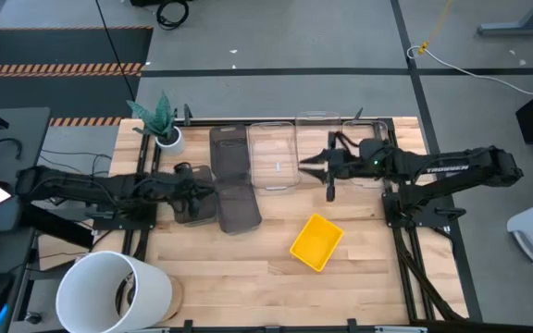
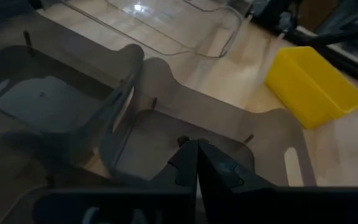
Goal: Stack baskets by color
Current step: Stack the bottom right black bin on the top black bin
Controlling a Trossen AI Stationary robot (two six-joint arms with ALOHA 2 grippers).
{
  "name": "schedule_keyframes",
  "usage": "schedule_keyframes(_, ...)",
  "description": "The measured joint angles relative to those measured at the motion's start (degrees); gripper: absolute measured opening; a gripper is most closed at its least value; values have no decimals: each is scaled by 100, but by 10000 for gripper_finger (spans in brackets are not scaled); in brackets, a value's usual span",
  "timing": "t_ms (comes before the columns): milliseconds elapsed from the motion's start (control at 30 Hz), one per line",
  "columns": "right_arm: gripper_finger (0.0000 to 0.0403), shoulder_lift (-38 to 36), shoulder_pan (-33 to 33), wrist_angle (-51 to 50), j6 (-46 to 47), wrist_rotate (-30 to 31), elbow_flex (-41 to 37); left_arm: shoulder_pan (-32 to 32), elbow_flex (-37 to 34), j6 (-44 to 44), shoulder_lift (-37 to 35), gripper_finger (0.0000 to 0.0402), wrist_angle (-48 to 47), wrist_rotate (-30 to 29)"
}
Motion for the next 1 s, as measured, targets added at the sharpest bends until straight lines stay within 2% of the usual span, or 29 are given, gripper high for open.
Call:
schedule_keyframes(233, 88, -5, -82, -59, 123, 5, -4, 0, 871, 4, 1043, 65, -568, 110)
schedule_keyframes(467, 89, 57, -82, -74, 116, -45, -9, 0, 1743, 256, 2120, 121, -1059, 697)
schedule_keyframes(633, 89, 57, -82, -81, 120, -45, -9, -2, 2288, 421, 2794, 130, -1080, 1282)
schedule_keyframes(1000, 89, 59, -71, -106, 125, -196, -9, -18, 3246, 757, 3863, 131, -1489, 1712)
